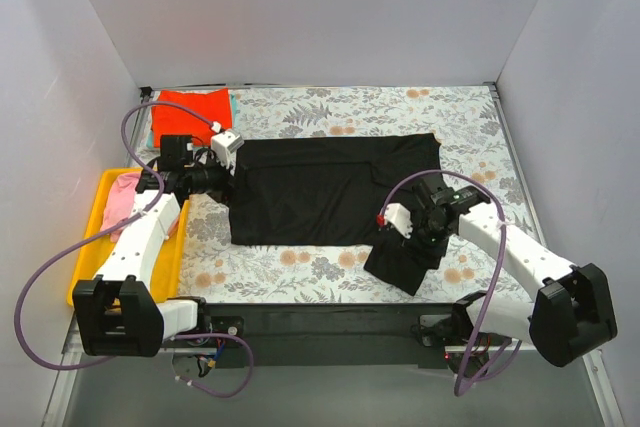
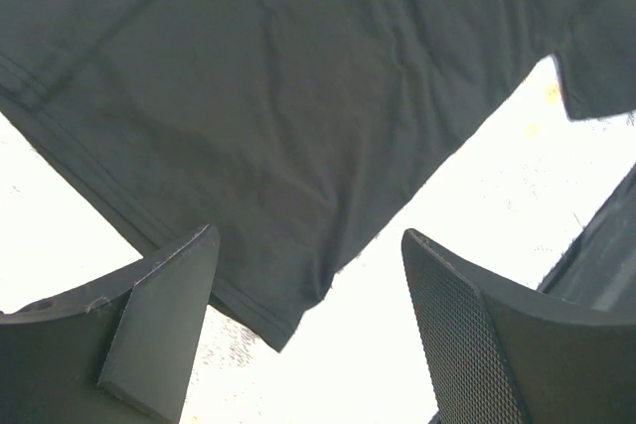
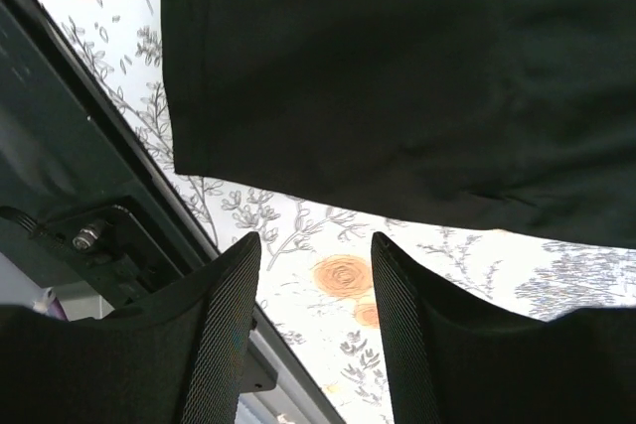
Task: Fold and stack the t-shirts
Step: Fold the tshirt
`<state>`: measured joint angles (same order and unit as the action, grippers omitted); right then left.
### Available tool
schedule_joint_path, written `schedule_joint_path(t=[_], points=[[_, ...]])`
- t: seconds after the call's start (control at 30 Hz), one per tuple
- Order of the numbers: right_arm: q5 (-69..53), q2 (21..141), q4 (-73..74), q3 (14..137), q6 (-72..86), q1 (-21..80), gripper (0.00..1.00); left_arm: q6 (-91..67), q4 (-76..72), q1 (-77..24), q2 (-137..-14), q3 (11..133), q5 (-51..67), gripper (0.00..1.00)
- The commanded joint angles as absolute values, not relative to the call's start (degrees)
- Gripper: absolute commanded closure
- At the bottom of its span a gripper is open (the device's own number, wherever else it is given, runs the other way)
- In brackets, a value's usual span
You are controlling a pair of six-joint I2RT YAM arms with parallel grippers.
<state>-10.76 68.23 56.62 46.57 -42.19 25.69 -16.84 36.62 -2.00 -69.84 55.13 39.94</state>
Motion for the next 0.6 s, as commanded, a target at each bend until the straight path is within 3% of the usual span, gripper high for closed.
schedule_joint_path(t=[0.0, 0.57], points=[[-6.87, 66.88, 51.95, 43.77, -38.68, 28.74, 0.46, -15.64, 37.09, -1.93, -67.76, 54.58, 42.01, 0.27], [-0.62, 75.41, 42.02, 36.22, -40.34, 35.33, 0.4, -14.33, 36.47, -1.93, -72.24, 56.16, 39.64, 0.28]])
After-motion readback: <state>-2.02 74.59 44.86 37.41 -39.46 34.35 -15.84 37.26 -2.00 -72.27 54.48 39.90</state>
